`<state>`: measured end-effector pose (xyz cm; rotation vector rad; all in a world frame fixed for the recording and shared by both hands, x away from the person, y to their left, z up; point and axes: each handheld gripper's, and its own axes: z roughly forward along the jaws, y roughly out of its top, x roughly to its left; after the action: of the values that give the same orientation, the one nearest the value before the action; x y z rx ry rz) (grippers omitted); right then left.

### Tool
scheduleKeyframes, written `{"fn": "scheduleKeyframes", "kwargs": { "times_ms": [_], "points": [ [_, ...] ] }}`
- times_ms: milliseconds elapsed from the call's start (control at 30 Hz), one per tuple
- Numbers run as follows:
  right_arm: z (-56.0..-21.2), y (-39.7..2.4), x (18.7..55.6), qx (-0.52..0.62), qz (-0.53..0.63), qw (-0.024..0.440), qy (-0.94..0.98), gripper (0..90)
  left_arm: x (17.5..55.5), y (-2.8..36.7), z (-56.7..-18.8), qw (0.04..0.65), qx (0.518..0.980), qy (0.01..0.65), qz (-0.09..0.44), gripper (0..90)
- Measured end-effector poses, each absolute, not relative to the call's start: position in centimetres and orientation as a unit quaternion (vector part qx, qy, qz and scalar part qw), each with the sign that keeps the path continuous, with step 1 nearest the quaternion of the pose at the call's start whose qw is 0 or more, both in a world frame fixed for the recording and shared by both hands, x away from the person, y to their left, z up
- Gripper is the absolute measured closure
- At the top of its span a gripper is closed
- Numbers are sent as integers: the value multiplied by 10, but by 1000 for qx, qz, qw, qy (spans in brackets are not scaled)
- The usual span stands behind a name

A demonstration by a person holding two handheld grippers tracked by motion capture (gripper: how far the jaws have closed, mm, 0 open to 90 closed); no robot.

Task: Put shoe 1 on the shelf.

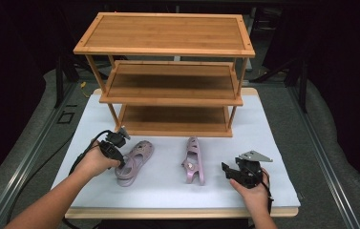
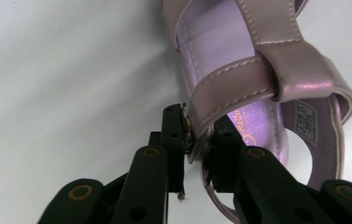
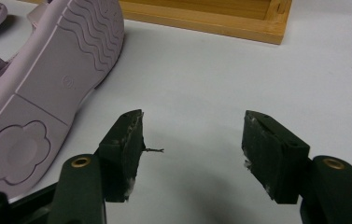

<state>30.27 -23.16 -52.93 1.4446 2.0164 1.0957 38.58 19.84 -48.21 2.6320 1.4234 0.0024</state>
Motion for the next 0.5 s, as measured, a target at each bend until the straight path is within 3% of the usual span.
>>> {"fn": "scheduleKeyframes", "kwargs": {
  "times_ms": [500],
  "points": [
    [-529,-233,303,524,392,211,726,384,385,196,-480,72,888,454,16,827]
  ]
}}
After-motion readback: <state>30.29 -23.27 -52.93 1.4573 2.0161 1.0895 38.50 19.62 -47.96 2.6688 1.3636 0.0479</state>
